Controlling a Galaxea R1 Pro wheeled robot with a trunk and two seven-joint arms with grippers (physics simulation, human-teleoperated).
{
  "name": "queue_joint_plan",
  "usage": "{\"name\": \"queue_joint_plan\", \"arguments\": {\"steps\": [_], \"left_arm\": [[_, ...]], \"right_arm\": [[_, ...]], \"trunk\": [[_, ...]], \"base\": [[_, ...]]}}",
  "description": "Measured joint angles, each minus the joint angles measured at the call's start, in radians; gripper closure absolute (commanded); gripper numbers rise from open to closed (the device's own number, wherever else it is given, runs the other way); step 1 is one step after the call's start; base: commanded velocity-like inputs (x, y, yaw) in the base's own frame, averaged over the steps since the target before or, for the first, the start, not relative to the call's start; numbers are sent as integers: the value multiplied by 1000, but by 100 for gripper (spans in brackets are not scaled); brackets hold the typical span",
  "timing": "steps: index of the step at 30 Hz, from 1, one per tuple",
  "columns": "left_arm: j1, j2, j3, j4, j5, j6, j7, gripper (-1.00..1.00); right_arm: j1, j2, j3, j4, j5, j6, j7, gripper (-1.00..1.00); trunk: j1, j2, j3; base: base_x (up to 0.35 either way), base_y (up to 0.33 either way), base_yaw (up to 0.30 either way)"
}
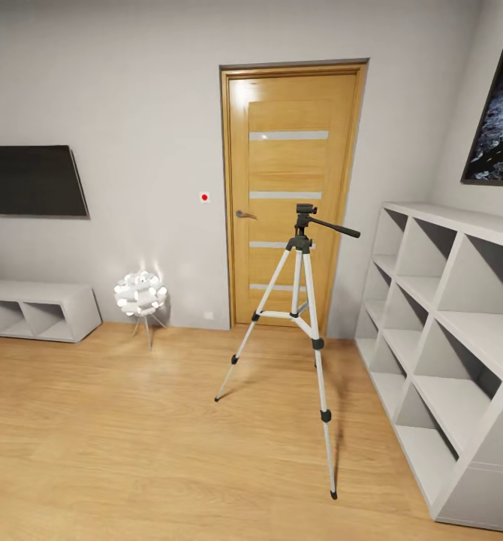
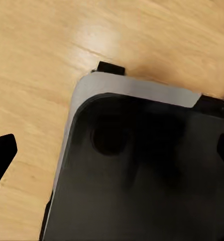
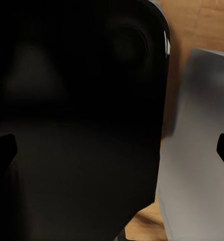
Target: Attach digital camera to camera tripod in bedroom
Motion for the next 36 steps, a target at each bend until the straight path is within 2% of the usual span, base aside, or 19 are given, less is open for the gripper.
{"name": "queue_joint_plan", "arguments": {"steps": [2, 3, 5, 6, 7, 8, 9, 13, 14, 15, 17, 19, 21, 24, 27, 29, 33, 34, 36], "left_arm": [[0, 13, 0, -66, 7, 48, 1, -100], [1, 48, 0, -190, 12, 229, 3, -100], [-1, 69, 0, -307, 15, 340, 9, -100], [-8, 84, 0, -387, 15, 438, 18, -100], [-9, 84, 1, -391, 16, 442, 18, -100], [-26, 93, 2, -465, 16, 522, 29, -100], [-41, 96, 3, -505, 16, 555, 35, -100], [-112, 96, 6, -620, 20, 636, 53, -100], [-163, 82, 7, -667, 23, 669, 61, -100], [-247, 75, 7, -674, 24, 675, 62, -100], [-296, 58, 7, -673, 24, 684, 64, -100], [-418, 32, 8, -675, 23, 690, 66, -100], [-425, 18, 8, -683, 22, 690, 66, -100], [-448, -25, 6, -704, 19, 687, 68, -100], [-454, -48, 4, -733, 17, 689, 69, -100], [-456, -58, 2, -758, 15, 691, 72, -100], [-458, -103, -11, -810, 12, 695, 98, -100], [-458, -129, -24, -821, 14, 696, 123, -100], [-459, -150, -42, -825, 13, 696, 152, -100]], "right_arm": [[0, -2, 0, -19, 2, 1, 3, -100], [-2, -4, 3, -120, 19, 12, 5, -100], [-1, -4, 5, -216, 40, 36, 7, -100], [-2, -4, 6, -311, 64, 81, 7, -100], [-1, -4, 6, -320, 65, 83, 7, -100], [-2, -4, 6, -425, 85, 156, 8, -100], [-2, -4, 6, -494, 93, 202, 9, -100], [-6, -3, 5, -731, 111, 396, 16, -100], [-34, 0, 3, -858, 116, 548, 30, -100], [-69, 1, 3, -964, 118, 584, 34, -100], [-116, 2, 0, -1007, 115, 652, 46, -100], [-276, 4, -27, -1051, 73, 718, 62, -100], [-278, 4, -40, -1060, 52, 736, 65, -100], [-312, 5, -57, -1100, 3, 775, 67, -100], [-322, 8, -61, -1144, -19, 788, 69, -100], [-325, 8, -62, -1164, -26, 792, 70, -100], [-327, 9, -64, -1207, -33, 798, 71, -100], [-328, 9, -65, -1219, -35, 800, 72, -100], [-328, 9, -64, -1224, -37, 801, 72, -100]], "trunk": [[0, 0, 0], [0, 0, 0], [0, 0, 0], [0, 0, 1], [0, 0, 0], [0, 0, 0], [0, 0, 0], [0, 0, 0], [0, 0, 0], [0, 0, 1], [0, 0, 0], [0, 0, 1], [0, 0, 0], [0, 0, 0], [0, 0, 0], [0, 0, 0], [0, 0, 0], [0, 0, 0], [0, 0, 0]], "base": [[0, 0, 0], [0, 0, 0], [0, 0, 0], [0, 0, 0], [0, 0, 0], [0, 0, 0], [0, 0, 0], [0, 0, 0], [0, 0, 0], [0, 0, 0], [0, 0, 0], [0, 0, 0], [0, 0, 0], [0, 0, 0], [0, 0, 0], [0, 0, 0], [0, 0, 0], [0, 0, 0], [0, 0, 0]]}}
